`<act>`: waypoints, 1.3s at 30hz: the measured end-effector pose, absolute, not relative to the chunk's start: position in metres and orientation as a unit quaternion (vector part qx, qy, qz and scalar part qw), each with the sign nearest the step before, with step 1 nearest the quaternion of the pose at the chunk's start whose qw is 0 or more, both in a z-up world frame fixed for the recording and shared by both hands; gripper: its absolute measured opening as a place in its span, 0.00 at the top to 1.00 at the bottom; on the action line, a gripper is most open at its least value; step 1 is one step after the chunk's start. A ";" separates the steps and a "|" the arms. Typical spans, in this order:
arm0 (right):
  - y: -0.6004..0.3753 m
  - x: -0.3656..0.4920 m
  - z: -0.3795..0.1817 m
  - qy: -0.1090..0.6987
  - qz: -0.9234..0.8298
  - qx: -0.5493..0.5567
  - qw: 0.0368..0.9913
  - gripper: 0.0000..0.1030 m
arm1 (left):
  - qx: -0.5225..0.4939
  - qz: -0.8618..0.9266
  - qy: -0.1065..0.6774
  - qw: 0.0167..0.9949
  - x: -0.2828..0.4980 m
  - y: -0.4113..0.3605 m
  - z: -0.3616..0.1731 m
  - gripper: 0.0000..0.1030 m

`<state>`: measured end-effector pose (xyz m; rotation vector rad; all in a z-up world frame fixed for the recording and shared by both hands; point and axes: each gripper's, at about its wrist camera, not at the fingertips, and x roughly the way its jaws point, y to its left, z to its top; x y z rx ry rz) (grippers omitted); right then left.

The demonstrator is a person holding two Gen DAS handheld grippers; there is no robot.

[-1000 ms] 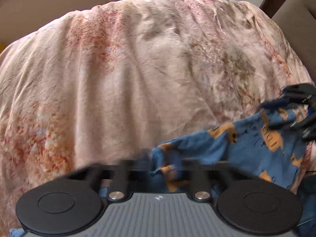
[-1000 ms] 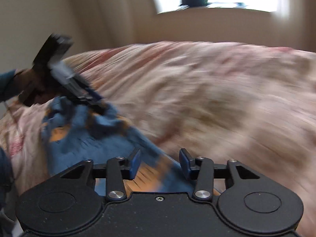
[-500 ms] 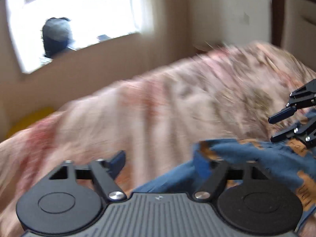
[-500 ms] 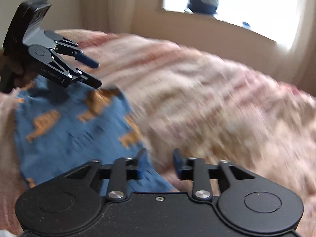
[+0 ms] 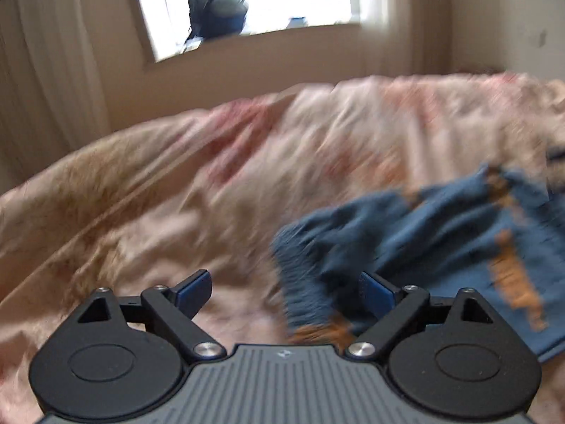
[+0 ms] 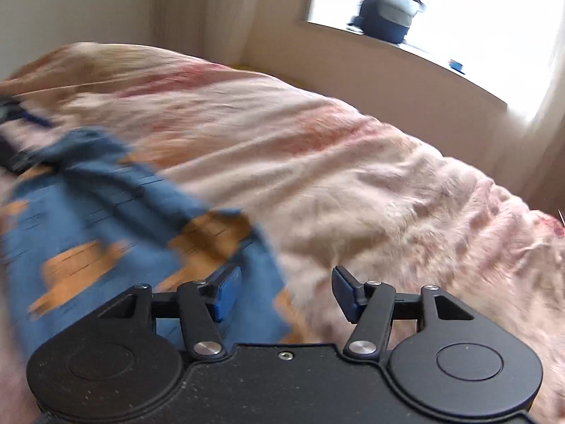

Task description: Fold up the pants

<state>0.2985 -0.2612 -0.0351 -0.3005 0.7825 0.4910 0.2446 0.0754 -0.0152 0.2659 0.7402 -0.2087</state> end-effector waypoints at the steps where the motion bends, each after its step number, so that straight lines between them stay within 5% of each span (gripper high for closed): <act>1: -0.266 0.281 -0.031 0.392 0.258 -0.144 0.871 0.30 | 0.128 -0.116 0.350 0.921 0.240 0.064 -0.013 0.02; 7: -0.327 0.218 -0.061 0.486 0.201 -0.149 0.838 0.26 | 0.254 -0.128 0.379 0.880 0.226 0.007 -0.061 0.00; 10: -0.395 0.188 -0.061 0.497 0.146 -0.080 0.852 0.25 | 0.212 -0.109 0.394 0.888 0.226 0.023 -0.061 0.00; 15: -0.456 0.132 -0.038 0.434 0.093 0.014 0.896 0.23 | 0.142 -0.092 0.389 0.906 0.210 -0.003 -0.032 0.00; 20: -0.456 0.135 -0.042 0.374 0.024 0.013 0.927 0.10 | 0.124 -0.221 0.334 0.908 0.192 -0.110 -0.024 0.00; 26: -0.478 0.113 -0.081 0.381 -0.097 -0.097 0.914 0.08 | 0.285 -0.275 0.359 0.845 0.175 -0.210 -0.090 0.00; 33: -0.538 0.032 -0.070 0.320 -0.073 0.038 0.944 0.04 | 0.243 -0.268 0.397 0.843 0.198 -0.193 -0.057 0.00; 39: -0.542 0.027 -0.061 0.267 0.014 0.152 0.952 0.05 | 0.176 -0.417 0.333 0.827 0.222 -0.283 -0.022 0.00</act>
